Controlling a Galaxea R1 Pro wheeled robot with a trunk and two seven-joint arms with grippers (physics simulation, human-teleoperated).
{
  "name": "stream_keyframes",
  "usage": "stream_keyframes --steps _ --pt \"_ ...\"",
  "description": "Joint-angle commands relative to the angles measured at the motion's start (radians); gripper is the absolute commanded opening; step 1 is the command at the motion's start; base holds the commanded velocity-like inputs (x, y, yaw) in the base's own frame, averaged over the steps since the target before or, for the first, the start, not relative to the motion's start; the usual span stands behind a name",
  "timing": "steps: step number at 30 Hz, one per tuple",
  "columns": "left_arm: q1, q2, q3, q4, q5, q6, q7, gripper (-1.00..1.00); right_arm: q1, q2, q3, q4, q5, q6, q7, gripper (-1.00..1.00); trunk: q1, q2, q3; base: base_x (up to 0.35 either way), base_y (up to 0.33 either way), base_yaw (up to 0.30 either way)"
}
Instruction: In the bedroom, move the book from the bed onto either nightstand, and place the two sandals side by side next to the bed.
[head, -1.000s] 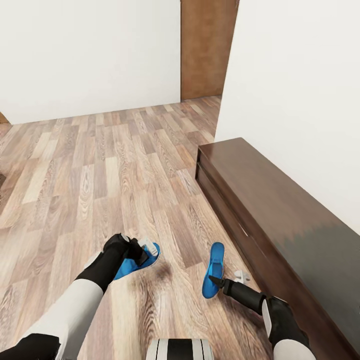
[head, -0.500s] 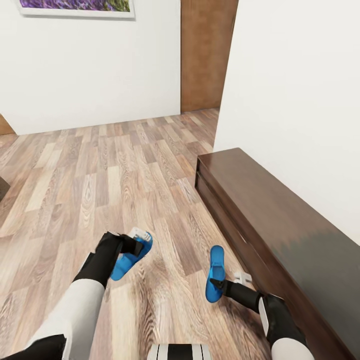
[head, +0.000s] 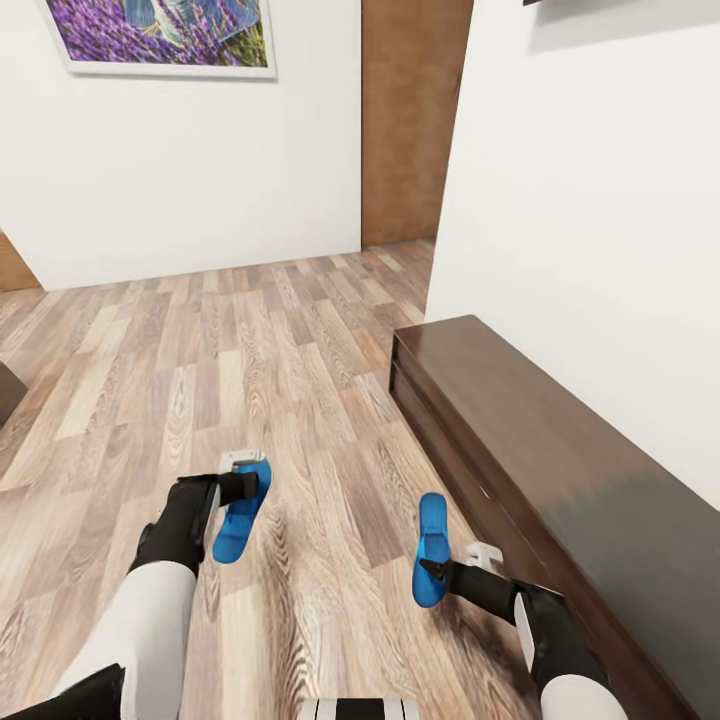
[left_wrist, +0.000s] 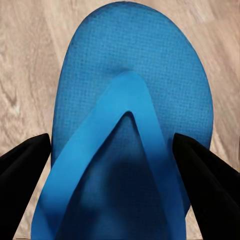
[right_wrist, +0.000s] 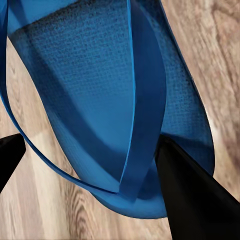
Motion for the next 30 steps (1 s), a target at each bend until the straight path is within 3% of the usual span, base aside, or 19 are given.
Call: stream_keyframes --steps 1,2,7,10,17,30 --pt "-0.001 -0.001 0.013 -0.001 0.008 0.004 0.002 -1.00 -0.001 0.001 -0.006 -0.002 0.007 0.007 0.009 -1.00 -0.001 0.000 0.003 0.000 0.000 0.000" --pt "-0.001 -0.001 0.027 -0.001 0.036 0.005 0.024 -1.00 -0.001 0.000 -0.006 -0.002 0.008 0.007 0.008 -1.00 -0.001 0.000 0.007 0.000 0.000 0.000" --pt "0.000 -0.005 0.050 -0.001 0.079 0.010 0.086 -1.00 -0.001 -0.002 -0.004 -0.002 0.010 0.007 0.007 -1.00 -0.003 0.001 0.026 0.000 0.000 0.000" --pt "0.000 -0.007 0.053 0.002 0.085 0.019 0.104 -1.00 -0.001 -0.001 0.002 -0.002 0.010 0.007 0.003 -1.00 -0.005 0.002 0.038 0.000 0.000 0.000" --pt "0.002 -0.013 0.058 0.077 0.091 0.047 0.143 -1.00 -0.001 0.001 0.058 -0.002 0.009 0.007 -0.075 -1.00 -0.008 0.004 0.065 0.000 0.000 0.000" --pt "0.064 -0.012 0.068 0.140 0.093 0.030 0.166 -1.00 -0.001 0.002 0.073 0.001 0.004 0.005 -0.112 -1.00 -0.014 0.007 0.115 0.000 0.000 0.000"
